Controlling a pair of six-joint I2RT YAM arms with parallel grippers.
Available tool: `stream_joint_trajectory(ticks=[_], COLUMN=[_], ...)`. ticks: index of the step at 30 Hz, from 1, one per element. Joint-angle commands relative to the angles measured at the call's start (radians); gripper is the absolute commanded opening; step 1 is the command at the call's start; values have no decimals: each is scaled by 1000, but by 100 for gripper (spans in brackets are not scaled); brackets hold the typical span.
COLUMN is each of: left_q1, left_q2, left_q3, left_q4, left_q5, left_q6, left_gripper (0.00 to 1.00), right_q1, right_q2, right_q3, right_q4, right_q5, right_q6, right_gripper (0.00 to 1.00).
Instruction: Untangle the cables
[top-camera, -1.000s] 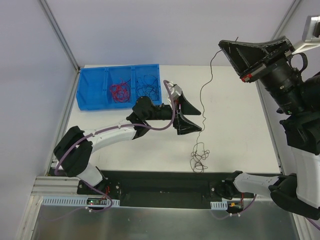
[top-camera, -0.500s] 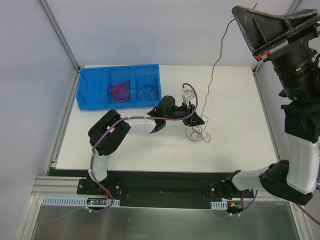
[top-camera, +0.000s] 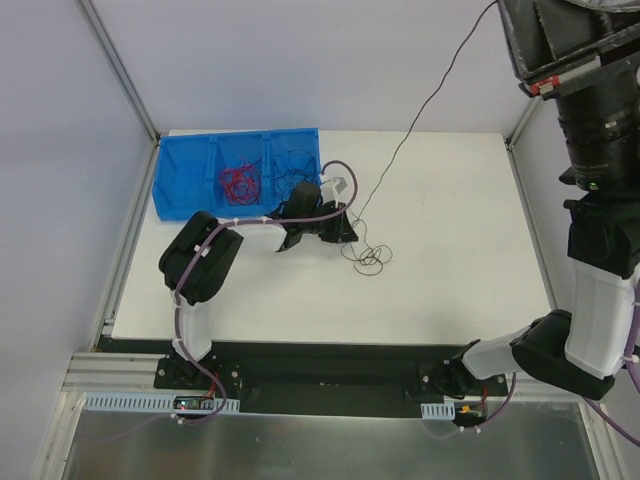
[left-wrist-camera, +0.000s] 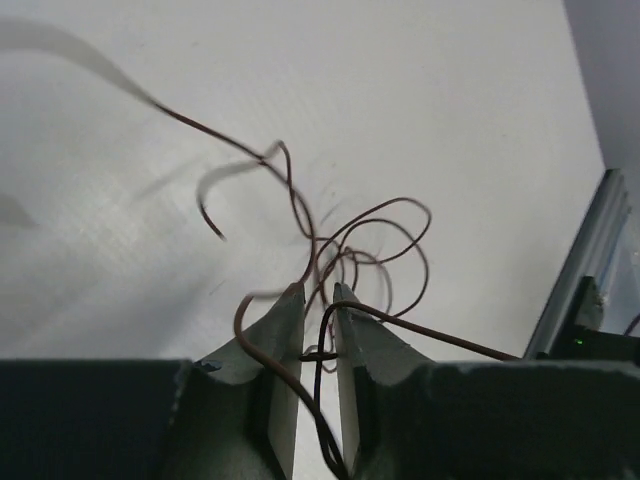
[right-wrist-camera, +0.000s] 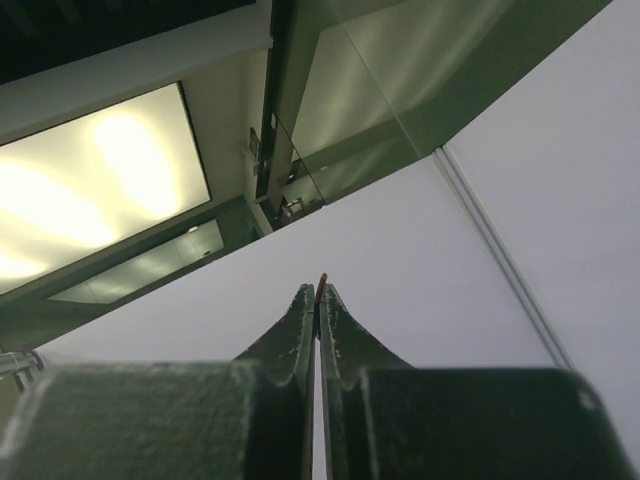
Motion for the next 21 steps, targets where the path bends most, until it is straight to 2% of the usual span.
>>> stream_joint_trajectory(ticks=[1,5,10,18,21], left_q1=[14,20,26,124,170], left_q2=[-156,-309,-458,-521,-549], left_q3=[-87,-206,-331,-449,-496], left_q4=[-205,-230,-239,-271,-268], left_q5=[-190,-309,-428,-571,-585], left_q6=[149,186,203,115,97], left_gripper=[14,10,10,11,11], right_q1=[-3,-3,-1,-3,-3], right_q2=[-87,-153,-204,-241,-267], right_q3=[18,-33,-60,-36,-57], right_q4=[91,59,8,0,2], right_q5=[75,161,262,313,346], right_q6=[-147,-276,-446,-591,-634], right_gripper=[0,0,0,0,0])
